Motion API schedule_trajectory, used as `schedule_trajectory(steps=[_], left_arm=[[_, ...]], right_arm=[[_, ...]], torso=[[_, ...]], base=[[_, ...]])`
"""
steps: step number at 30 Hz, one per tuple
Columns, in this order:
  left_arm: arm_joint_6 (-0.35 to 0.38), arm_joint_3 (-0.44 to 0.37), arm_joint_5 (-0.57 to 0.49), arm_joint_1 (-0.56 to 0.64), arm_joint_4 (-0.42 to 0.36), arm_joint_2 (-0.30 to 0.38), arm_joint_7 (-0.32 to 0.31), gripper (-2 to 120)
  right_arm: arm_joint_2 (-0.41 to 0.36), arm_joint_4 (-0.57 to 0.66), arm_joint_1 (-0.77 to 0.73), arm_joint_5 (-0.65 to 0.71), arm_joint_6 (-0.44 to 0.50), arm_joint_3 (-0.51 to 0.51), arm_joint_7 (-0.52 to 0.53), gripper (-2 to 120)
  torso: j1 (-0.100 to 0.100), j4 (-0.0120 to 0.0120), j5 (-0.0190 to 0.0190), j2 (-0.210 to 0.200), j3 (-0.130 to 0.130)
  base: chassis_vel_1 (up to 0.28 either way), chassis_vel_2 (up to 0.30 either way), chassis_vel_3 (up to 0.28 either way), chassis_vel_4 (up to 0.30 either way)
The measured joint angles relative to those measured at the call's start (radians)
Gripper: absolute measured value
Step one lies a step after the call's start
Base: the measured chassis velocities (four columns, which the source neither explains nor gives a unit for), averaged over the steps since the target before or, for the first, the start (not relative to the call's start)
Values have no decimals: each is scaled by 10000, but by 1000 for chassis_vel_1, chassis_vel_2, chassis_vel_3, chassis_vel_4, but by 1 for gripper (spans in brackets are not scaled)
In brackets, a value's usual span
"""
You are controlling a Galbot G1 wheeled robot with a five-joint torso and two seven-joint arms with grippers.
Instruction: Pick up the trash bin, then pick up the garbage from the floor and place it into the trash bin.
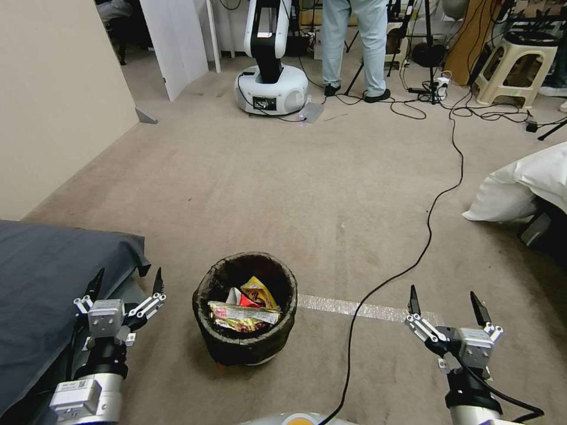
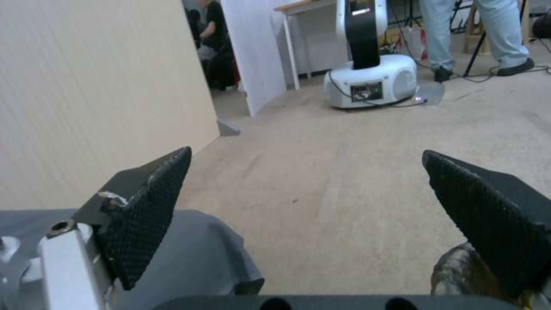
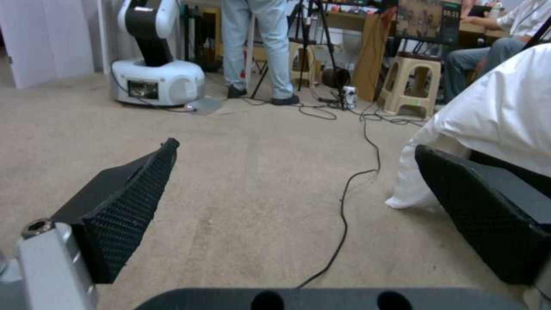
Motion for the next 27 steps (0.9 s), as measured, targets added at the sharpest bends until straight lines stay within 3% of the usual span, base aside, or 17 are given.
schedule_trajectory(steps=[27], left_arm=[[105, 9, -17, -31, -1, 14, 24, 100]], right_arm=[[-7, 11, 21, -4, -49, -15, 19, 100]], torso=[[0, 0, -1, 0, 1]], base=[[0, 0, 0, 0]])
